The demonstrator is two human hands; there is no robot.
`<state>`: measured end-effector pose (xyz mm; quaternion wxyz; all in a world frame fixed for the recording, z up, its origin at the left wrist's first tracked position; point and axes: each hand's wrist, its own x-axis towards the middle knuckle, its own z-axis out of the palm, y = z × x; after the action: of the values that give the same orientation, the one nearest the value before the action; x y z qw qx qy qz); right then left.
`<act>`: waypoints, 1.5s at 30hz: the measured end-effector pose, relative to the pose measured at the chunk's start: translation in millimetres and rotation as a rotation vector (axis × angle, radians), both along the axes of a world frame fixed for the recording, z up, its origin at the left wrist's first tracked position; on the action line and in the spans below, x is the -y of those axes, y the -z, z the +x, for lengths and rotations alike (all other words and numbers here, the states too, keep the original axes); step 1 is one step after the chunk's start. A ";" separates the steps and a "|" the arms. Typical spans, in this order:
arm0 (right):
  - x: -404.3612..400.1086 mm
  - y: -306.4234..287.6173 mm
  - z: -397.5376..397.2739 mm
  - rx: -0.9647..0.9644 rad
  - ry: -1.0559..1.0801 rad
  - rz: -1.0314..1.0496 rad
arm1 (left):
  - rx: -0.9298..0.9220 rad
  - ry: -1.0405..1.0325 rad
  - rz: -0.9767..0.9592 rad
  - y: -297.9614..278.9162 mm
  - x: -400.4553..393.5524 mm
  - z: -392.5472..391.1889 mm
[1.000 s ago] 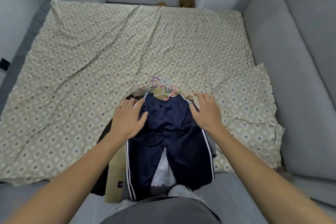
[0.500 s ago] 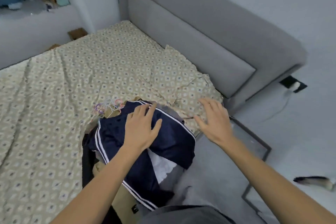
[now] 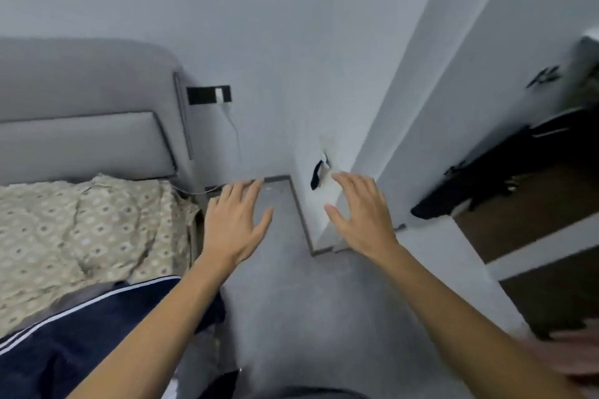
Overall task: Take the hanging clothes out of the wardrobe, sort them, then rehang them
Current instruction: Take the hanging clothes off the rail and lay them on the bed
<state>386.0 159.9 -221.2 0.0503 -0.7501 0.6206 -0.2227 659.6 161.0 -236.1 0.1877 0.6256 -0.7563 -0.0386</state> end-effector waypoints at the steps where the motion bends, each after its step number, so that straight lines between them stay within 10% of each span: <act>1: -6.8 -2.8 -27.9 0.005 0.049 -0.001 | 0.009 0.044 -0.007 -4.0 6.7 -27.9; 20: -95.3 -12.2 -325.2 0.144 0.740 -0.045 | -0.015 0.696 -0.019 -29.4 73.3 -380.6; 33: -113.6 -18.8 -393.8 0.113 1.211 -0.029 | -0.088 1.190 -0.006 -18.7 146.7 -559.4; 45: -73.5 -3.2 -508.4 0.147 1.185 -0.015 | -0.059 1.212 -0.021 -18.7 183.4 -675.3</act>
<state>-122.4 233.5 -218.0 -0.0450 -0.2592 0.9267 -0.2685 -15.6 -22.5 -217.4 0.1595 0.0805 -0.9726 -0.1486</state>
